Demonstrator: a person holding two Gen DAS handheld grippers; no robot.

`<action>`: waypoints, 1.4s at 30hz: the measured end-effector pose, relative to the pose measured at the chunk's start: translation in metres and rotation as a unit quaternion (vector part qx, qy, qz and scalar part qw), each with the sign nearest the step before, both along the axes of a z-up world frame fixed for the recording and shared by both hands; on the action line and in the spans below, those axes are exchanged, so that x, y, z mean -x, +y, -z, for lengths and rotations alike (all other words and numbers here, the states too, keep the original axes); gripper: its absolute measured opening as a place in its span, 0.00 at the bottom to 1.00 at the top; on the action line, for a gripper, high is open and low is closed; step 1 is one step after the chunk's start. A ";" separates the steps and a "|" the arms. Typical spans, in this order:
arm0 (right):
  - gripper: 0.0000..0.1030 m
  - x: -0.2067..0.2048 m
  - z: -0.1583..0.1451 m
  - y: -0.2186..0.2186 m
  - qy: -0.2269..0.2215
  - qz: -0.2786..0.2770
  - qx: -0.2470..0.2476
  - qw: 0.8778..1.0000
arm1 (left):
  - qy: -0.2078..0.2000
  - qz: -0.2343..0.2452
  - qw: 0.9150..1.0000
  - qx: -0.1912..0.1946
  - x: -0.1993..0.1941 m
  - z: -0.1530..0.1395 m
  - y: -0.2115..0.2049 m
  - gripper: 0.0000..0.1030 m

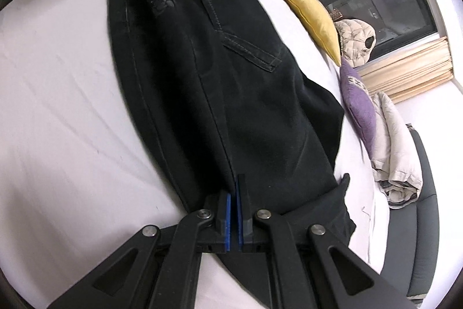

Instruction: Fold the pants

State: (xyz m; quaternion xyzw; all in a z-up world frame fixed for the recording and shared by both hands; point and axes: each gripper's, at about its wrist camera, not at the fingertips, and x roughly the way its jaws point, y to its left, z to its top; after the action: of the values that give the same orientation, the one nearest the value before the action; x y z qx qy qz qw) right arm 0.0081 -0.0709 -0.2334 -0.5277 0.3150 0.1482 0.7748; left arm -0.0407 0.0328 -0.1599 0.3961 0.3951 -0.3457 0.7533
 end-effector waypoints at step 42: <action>0.56 -0.025 -0.090 -0.041 0.064 0.123 -0.320 0.937 | 0.040 -0.120 0.978 0.166 -0.045 -0.059 -0.008 0.18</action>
State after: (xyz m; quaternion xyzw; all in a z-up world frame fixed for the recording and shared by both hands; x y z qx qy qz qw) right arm 0.0334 -0.1123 -0.1432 -0.1983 0.3624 0.1782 0.8931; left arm 0.0044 0.0247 -0.1010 0.2015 0.4067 -0.3291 0.8281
